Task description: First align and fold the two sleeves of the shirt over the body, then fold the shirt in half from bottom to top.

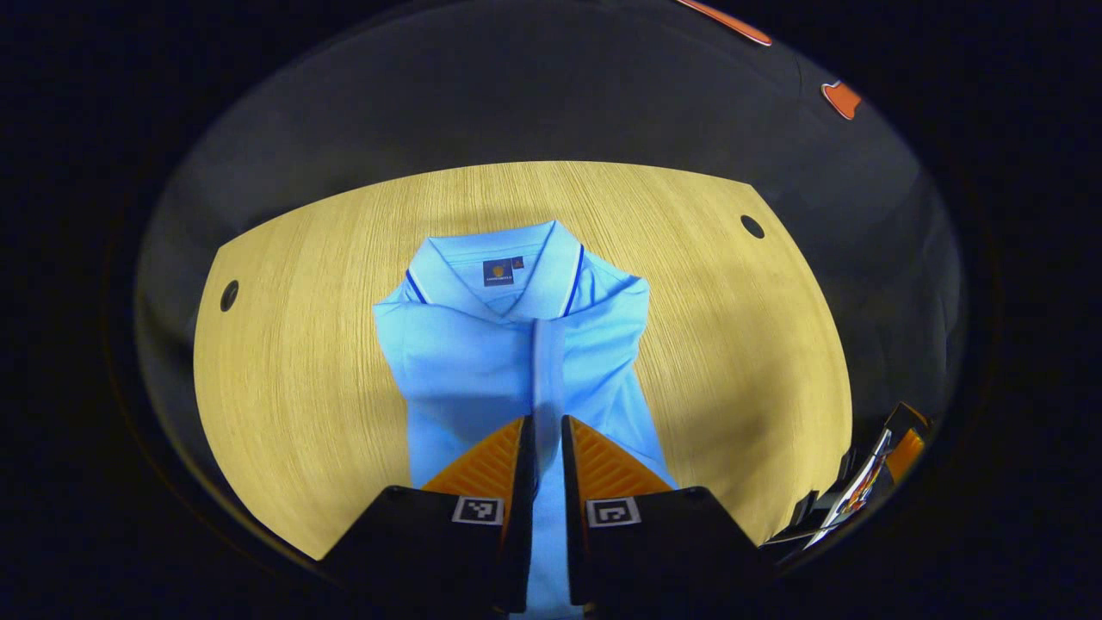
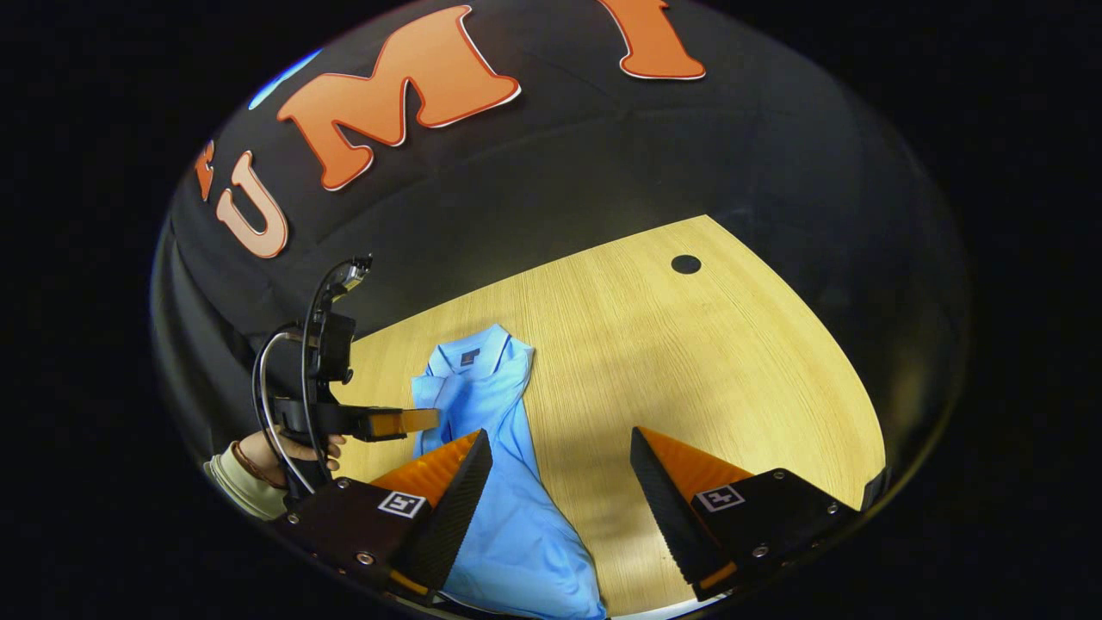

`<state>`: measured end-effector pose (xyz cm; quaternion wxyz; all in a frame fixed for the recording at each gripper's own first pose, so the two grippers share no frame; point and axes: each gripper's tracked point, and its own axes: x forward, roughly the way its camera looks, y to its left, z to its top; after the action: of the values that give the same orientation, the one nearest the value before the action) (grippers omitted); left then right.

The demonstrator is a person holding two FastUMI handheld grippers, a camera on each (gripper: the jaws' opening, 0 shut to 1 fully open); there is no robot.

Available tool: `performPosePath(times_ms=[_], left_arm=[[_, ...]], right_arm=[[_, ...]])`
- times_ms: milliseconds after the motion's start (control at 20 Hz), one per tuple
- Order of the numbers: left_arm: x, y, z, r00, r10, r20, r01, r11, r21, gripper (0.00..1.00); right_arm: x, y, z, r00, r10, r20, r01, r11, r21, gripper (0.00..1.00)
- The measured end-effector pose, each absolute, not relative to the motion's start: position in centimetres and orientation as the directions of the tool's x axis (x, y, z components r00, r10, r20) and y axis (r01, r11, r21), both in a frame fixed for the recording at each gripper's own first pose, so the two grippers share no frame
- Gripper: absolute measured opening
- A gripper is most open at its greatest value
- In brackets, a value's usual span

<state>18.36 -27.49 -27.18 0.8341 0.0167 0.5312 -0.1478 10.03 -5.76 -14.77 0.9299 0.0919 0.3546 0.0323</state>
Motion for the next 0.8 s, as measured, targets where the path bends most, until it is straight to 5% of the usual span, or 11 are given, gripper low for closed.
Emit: performPosePath(times_ms=[50,250,800], left_arm=[[17.8,-27.8,-27.0,0.389,-0.244,-0.888,0.267,0.953,-0.145,0.27],[16.8,-26.0,-25.2,0.439,-0.233,-0.868,0.284,0.952,-0.111,1.00],[3.3,-14.8,-26.9,0.420,-0.147,-0.896,0.202,0.977,-0.065,1.00]], right_arm=[[10.0,-5.8,-14.9,0.745,0.125,-0.655,0.003,0.982,0.191,0.98],[9.7,-5.4,-15.5,0.729,0.116,-0.675,0.003,0.985,0.172,0.99],[0.3,-4.3,-25.8,0.502,0.046,-0.864,-0.089,0.996,0.001,0.99]])
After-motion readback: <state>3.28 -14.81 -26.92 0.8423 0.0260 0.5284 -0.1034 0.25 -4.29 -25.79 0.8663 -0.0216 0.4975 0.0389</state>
